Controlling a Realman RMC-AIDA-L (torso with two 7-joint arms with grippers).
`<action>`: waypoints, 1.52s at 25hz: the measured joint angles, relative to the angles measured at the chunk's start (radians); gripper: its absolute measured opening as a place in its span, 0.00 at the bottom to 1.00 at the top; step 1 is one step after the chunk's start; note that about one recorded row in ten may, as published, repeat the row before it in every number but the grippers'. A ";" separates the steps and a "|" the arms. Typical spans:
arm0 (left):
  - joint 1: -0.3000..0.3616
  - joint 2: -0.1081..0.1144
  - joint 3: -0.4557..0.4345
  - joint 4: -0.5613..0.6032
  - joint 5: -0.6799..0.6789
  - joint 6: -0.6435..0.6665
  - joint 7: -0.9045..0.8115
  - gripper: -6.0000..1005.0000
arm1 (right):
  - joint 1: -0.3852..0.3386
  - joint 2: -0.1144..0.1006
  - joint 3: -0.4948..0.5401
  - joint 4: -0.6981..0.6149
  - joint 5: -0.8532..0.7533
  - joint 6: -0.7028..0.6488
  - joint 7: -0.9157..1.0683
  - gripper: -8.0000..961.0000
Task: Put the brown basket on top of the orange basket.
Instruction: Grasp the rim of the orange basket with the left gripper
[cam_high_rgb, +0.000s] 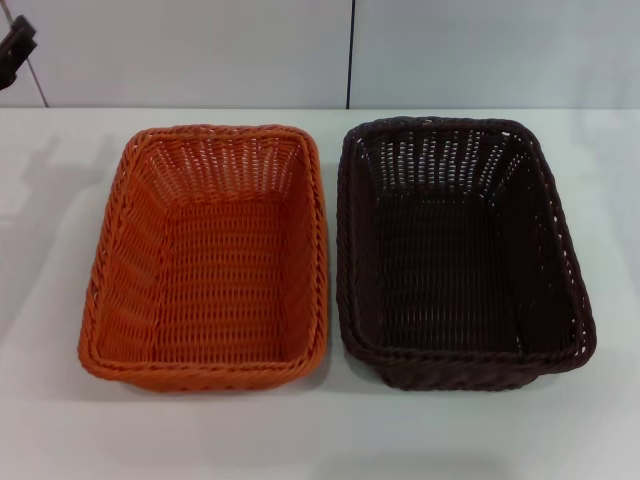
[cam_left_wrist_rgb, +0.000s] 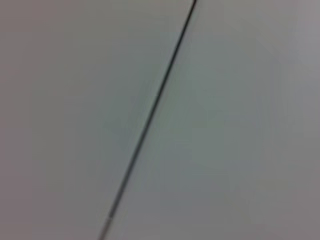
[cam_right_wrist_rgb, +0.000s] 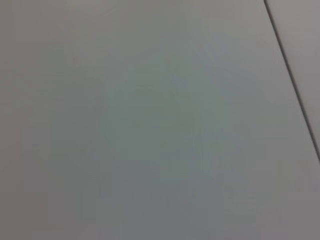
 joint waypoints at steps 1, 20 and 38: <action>-0.002 0.012 -0.002 0.011 0.039 -0.004 -0.052 0.80 | 0.000 0.000 0.000 -0.005 0.000 0.001 0.000 0.59; -0.027 0.165 -0.286 0.495 1.445 0.100 -1.245 0.79 | -0.106 -0.010 0.011 -0.033 0.075 -0.005 0.014 0.59; -0.245 -0.045 -0.615 0.865 2.688 0.804 -1.901 0.77 | -0.135 -0.015 0.013 -0.053 0.086 -0.007 0.012 0.59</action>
